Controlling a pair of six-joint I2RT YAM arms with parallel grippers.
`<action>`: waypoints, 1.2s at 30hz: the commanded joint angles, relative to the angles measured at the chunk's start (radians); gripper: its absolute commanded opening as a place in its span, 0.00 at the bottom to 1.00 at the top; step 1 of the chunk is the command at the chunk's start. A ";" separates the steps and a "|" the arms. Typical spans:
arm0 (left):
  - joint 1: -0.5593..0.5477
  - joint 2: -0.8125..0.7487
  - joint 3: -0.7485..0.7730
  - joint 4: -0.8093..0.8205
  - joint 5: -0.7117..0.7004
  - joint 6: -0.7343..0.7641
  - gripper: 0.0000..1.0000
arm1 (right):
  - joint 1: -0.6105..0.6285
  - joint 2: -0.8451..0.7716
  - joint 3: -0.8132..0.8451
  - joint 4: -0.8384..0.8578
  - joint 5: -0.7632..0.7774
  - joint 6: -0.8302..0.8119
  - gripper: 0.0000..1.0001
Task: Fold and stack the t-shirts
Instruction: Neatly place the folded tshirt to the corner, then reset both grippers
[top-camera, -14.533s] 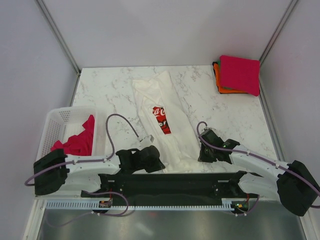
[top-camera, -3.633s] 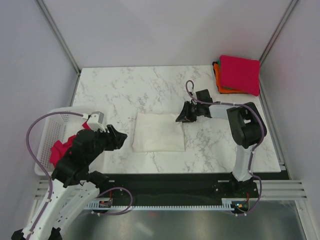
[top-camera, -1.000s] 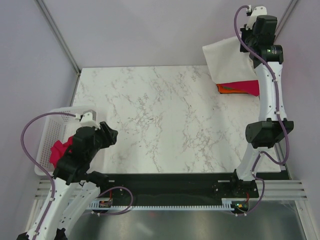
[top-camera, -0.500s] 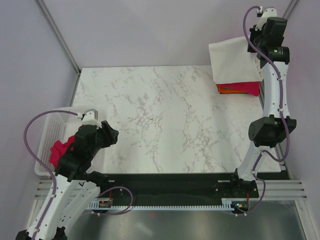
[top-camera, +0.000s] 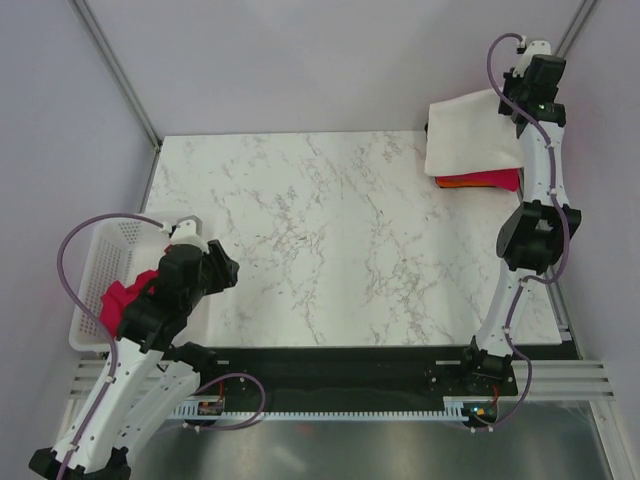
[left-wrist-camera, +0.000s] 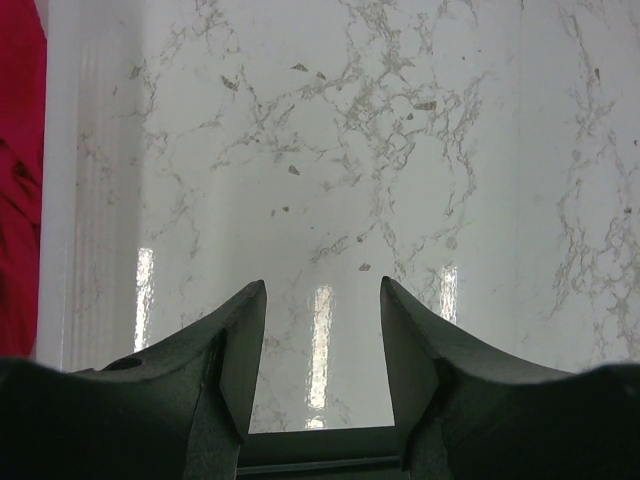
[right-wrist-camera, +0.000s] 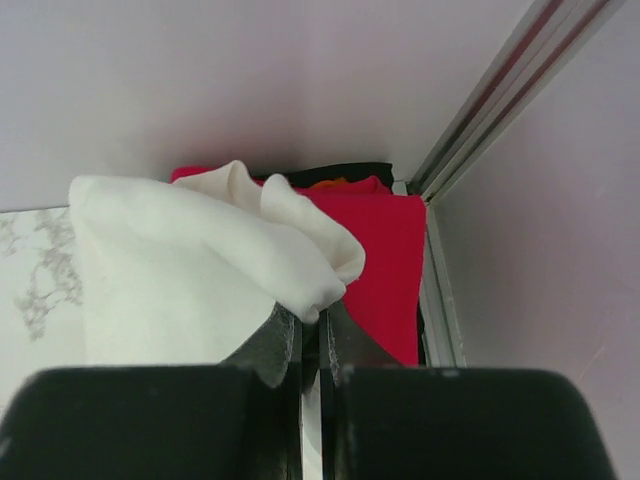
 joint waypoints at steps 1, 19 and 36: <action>-0.002 0.001 0.013 0.001 -0.037 -0.032 0.57 | -0.028 0.060 0.060 0.161 0.035 0.006 0.00; -0.002 0.026 0.015 0.001 -0.026 -0.028 0.57 | -0.048 0.281 0.060 0.434 0.361 0.078 0.86; 0.000 -0.028 0.012 0.002 -0.023 -0.026 0.60 | -0.053 -0.542 -0.512 0.445 0.117 0.521 0.98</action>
